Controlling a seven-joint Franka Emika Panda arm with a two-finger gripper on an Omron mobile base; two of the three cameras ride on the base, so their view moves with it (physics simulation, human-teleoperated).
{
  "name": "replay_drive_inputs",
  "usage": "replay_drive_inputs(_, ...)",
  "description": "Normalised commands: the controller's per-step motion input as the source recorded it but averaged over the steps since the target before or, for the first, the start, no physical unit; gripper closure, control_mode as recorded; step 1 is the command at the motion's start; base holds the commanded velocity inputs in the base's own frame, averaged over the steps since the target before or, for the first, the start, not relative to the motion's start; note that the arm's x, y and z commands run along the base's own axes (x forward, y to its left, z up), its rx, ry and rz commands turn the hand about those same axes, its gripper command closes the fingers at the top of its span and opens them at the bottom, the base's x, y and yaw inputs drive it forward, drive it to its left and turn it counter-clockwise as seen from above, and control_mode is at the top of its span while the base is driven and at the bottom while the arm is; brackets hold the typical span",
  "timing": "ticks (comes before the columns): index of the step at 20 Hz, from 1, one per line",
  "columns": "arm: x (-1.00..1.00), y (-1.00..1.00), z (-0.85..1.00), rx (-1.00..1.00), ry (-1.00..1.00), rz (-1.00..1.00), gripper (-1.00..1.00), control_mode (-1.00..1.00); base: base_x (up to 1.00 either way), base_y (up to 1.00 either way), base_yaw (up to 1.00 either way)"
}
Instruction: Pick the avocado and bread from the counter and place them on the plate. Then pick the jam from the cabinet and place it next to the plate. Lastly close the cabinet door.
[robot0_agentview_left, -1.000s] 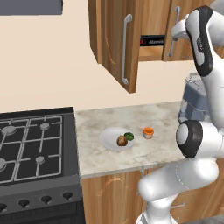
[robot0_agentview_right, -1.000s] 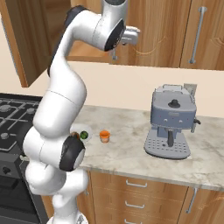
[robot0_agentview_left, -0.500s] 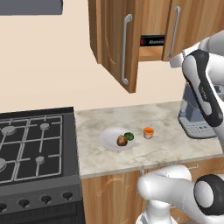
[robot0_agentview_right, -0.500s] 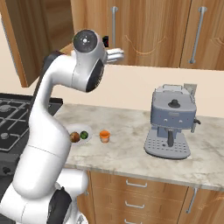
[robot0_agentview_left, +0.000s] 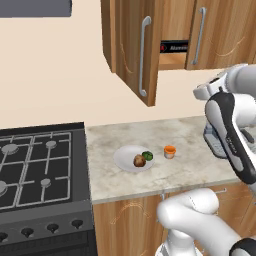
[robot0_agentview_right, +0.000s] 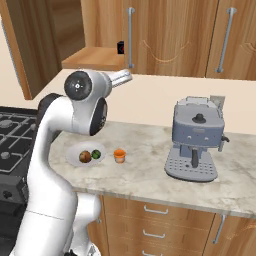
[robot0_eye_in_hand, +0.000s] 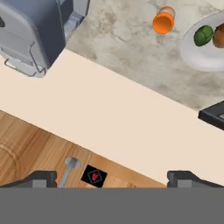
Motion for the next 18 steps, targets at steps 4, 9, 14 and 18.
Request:
replay_drive_inputs(4,-0.60,0.32,0.00,-0.17,0.00,0.05,-1.00,-1.00,0.00,0.00,0.00)
replay_drive_inputs(9,-0.62,0.34,0.00,-0.19,0.01,0.01,-1.00,-1.00,0.00,0.00,0.00)
replay_drive_inputs(14,-0.72,0.32,0.01,-0.18,0.00,0.00,-1.00,-1.00,0.00,0.00,0.00)
replay_drive_inputs(18,-0.76,0.31,0.14,-0.18,0.00,0.00,-1.00,-1.00,0.00,0.00,0.00)
